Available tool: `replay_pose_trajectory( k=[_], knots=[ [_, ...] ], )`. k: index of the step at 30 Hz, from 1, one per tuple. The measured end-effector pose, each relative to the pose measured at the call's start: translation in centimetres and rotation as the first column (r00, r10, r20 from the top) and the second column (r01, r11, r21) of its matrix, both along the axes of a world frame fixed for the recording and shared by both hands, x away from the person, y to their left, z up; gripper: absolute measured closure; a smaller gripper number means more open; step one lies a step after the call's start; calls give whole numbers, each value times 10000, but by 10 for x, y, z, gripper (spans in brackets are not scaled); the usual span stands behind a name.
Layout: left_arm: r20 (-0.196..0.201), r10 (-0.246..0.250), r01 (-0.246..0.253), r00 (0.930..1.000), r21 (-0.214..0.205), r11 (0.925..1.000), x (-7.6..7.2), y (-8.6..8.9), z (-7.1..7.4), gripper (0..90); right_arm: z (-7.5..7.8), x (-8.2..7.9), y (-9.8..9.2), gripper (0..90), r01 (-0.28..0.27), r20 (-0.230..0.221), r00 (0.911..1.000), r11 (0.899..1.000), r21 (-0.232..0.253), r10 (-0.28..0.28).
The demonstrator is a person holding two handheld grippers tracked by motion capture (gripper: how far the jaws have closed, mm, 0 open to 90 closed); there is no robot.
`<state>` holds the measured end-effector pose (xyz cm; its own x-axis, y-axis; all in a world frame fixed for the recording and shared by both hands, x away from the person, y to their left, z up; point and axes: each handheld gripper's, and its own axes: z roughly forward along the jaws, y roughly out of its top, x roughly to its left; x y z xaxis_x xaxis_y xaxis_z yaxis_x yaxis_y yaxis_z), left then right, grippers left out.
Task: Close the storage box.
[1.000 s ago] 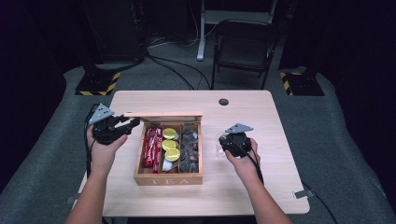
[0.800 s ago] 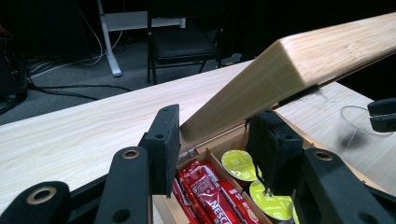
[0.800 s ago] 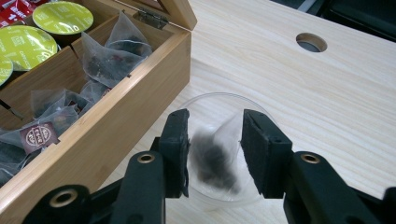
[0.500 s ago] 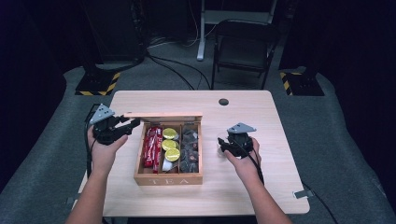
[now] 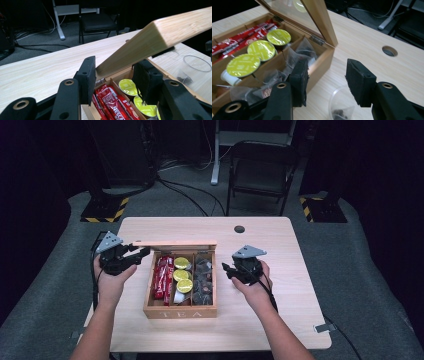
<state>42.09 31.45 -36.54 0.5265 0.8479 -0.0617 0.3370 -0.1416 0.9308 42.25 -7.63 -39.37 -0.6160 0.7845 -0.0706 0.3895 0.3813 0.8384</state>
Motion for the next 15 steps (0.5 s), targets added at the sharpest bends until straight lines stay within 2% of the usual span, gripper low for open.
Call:
replay_pose_trajectory(
  k=[5,15],
  knots=[
    [-6,3,-3,10000,-22,10000,0,0,0,534,12,2,14,523,-367,337,9988,9992,177,361],
    [-20,-5,5,10000,-2,10000,0,0,0,534,33,6,29,503,-637,706,9956,9975,296,614]
  ],
)
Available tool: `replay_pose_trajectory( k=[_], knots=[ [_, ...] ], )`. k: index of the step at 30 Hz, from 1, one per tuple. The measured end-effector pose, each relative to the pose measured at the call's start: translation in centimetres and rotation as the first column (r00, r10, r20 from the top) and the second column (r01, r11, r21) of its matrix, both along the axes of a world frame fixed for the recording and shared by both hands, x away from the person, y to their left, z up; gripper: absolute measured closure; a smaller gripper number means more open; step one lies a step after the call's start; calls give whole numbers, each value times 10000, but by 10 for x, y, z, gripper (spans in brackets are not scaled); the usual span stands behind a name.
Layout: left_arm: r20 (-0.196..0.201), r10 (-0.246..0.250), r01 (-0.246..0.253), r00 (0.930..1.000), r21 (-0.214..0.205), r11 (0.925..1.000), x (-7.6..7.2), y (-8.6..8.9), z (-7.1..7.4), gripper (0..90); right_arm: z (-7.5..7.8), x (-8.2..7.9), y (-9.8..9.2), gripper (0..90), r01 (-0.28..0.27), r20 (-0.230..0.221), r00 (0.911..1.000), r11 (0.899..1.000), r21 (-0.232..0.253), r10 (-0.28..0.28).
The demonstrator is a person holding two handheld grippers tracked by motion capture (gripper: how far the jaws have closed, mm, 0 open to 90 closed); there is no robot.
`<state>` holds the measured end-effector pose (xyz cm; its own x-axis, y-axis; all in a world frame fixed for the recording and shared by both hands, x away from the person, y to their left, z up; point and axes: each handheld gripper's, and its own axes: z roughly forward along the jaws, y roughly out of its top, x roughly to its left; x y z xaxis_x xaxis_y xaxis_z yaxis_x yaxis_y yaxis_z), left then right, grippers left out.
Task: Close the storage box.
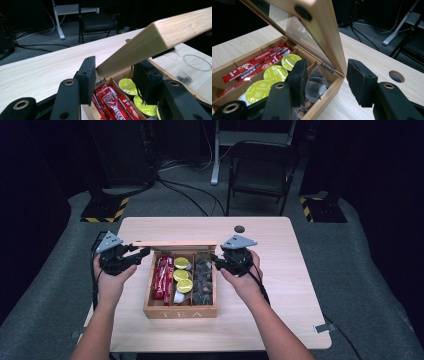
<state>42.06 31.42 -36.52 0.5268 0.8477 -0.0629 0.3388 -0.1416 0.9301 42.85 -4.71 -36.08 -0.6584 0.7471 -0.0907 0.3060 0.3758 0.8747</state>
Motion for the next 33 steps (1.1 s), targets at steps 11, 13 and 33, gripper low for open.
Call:
replay_pose_trajectory(
  k=[11,13,33],
  knots=[
    [-55,-47,48,10000,193,9998,-3,0,0,535,9,4,3,516,-21,-12,10000,10000,74,21],
    [-83,-57,58,9999,209,9998,-4,-1,0,535,10,3,5,525,-119,70,9999,9999,93,118],
    [220,-28,31,9998,-131,9999,-21,0,1,520,14,-4,9,575,-714,770,9943,9971,-268,732]
  ],
)
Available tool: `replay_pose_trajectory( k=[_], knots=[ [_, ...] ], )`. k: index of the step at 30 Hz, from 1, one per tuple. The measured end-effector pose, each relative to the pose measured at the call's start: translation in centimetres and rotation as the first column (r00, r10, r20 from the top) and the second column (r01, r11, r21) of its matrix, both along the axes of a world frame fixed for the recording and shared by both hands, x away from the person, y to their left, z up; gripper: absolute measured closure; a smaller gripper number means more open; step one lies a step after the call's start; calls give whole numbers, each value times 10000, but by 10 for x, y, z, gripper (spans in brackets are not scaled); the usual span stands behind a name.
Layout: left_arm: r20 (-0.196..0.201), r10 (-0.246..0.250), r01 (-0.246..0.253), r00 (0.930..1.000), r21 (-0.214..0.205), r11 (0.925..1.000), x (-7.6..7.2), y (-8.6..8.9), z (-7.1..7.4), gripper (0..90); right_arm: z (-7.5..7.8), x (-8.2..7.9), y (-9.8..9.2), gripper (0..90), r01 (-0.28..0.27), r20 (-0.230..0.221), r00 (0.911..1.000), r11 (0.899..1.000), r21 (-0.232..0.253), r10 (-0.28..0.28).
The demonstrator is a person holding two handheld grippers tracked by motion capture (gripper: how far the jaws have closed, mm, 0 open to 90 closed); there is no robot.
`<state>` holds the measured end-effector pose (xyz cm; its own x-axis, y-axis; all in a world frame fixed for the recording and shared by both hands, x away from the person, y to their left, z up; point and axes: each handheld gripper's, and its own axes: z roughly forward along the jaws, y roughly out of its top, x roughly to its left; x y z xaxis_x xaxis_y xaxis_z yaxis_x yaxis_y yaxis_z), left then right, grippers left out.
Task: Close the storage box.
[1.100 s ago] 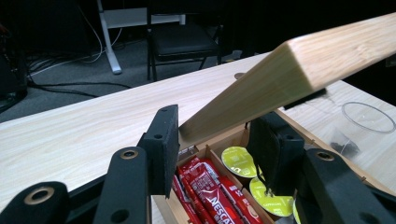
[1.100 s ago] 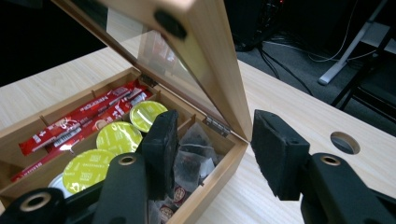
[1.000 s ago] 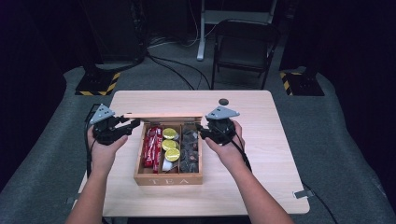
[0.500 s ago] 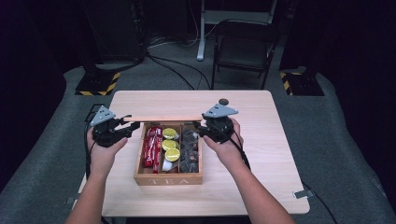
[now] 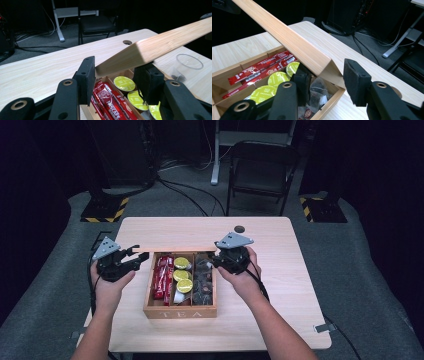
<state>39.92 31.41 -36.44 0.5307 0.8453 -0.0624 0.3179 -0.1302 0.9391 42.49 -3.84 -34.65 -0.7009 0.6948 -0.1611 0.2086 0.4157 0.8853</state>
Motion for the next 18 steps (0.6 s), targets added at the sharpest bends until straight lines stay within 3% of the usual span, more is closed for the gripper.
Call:
replay_pose_trajectory(
  k=[8,11,18],
  knots=[
    [69,71,-70,10000,-130,9999,-9,0,2,521,-5,2,-7,554,-339,-243,9991,9971,675,356],
    [-120,79,-79,9999,-11,10000,-10,-1,5,522,-5,3,-9,554,-442,-341,9983,9966,701,467],
    [-318,240,-232,9992,260,9994,-5,-4,12,520,-4,5,-16,566,-622,-666,9952,9899,1277,711]
  ],
)
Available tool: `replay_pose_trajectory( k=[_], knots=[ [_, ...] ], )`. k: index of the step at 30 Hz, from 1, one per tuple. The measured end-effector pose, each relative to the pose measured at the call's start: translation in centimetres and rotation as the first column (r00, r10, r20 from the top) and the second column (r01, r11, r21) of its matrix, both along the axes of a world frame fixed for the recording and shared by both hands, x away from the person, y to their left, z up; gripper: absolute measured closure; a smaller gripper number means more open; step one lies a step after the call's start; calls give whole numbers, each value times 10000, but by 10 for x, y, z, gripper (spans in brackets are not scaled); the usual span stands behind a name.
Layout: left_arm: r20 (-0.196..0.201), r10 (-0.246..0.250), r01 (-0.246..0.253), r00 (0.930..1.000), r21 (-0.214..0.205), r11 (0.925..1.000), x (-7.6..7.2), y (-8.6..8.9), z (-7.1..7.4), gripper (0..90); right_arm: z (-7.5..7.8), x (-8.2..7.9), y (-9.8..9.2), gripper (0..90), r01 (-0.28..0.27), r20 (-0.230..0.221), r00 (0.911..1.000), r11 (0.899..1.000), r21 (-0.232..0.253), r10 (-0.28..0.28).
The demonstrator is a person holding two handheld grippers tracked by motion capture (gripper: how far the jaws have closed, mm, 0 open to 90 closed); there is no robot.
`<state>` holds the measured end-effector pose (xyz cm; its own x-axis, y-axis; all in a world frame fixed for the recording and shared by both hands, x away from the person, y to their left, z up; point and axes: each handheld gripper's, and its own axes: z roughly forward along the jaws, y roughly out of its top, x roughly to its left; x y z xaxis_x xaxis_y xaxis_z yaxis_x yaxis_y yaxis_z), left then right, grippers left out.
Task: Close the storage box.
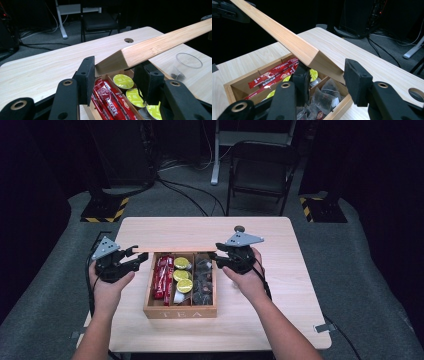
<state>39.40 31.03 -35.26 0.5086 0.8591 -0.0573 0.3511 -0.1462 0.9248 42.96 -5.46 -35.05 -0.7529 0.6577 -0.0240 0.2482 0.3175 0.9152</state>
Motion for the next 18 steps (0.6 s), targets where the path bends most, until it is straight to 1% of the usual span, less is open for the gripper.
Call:
replay_pose_trajectory(
  k=[2,3,4,8,9,13,14,16,17,18],
  knots=[
    [-67,37,-36,10000,58,10000,2,-1,1,522,1,1,0,569,-30,85,10000,10000,9,30],
    [-126,57,-56,9999,80,10000,2,-1,3,522,2,1,0,568,-1,18,10000,10000,25,1],
    [-176,39,-35,9998,211,9998,3,-1,4,523,3,1,0,567,-18,64,10000,10000,9,18],
    [-278,-75,88,9996,453,9989,0,-1,5,523,4,-1,1,570,-92,262,9996,9998,-191,97],
    [-268,-111,124,9996,455,9989,0,-1,4,522,4,-2,0,570,-168,261,9995,9995,-271,175],
    [-285,-358,373,9990,526,9979,-3,1,2,520,2,-7,0,573,-183,225,9996,9992,-369,192],
    [-290,-362,375,9989,477,9982,-4,2,2,520,2,-8,0,573,-231,218,9995,9989,-419,240],
    [-327,-469,484,9984,464,9977,-7,3,2,521,1,-10,-1,573,-243,279,9993,9990,-373,253],
    [-350,-439,453,9984,419,9981,-8,3,2,521,1,-10,-2,574,-300,334,9990,9992,-277,309],
    [-338,-468,483,9983,458,9978,-9,3,2,520,0,-11,-2,574,-310,302,9990,9992,-267,318]
  ],
)
